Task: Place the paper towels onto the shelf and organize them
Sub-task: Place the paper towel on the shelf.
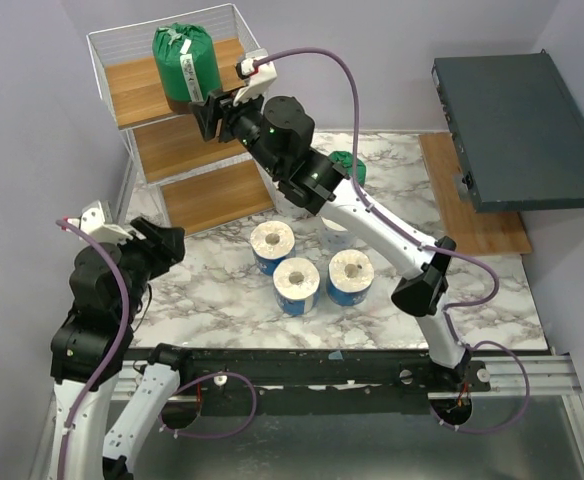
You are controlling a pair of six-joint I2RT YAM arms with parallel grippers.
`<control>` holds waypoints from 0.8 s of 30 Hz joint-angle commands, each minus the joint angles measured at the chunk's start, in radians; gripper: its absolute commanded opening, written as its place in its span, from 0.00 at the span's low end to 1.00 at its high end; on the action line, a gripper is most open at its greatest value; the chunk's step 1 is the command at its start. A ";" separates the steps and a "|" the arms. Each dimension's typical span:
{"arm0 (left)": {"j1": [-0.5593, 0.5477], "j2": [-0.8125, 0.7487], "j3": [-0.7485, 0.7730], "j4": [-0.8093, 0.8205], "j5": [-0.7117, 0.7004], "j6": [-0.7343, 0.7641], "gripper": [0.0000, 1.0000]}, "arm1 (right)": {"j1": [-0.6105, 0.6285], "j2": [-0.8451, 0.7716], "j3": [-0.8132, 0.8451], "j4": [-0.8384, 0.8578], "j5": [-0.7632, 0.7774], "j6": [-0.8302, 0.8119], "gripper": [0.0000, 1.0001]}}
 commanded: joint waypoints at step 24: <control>-0.003 -0.107 -0.248 0.062 0.126 -0.062 0.60 | -0.056 0.161 0.099 0.212 0.132 -0.107 0.70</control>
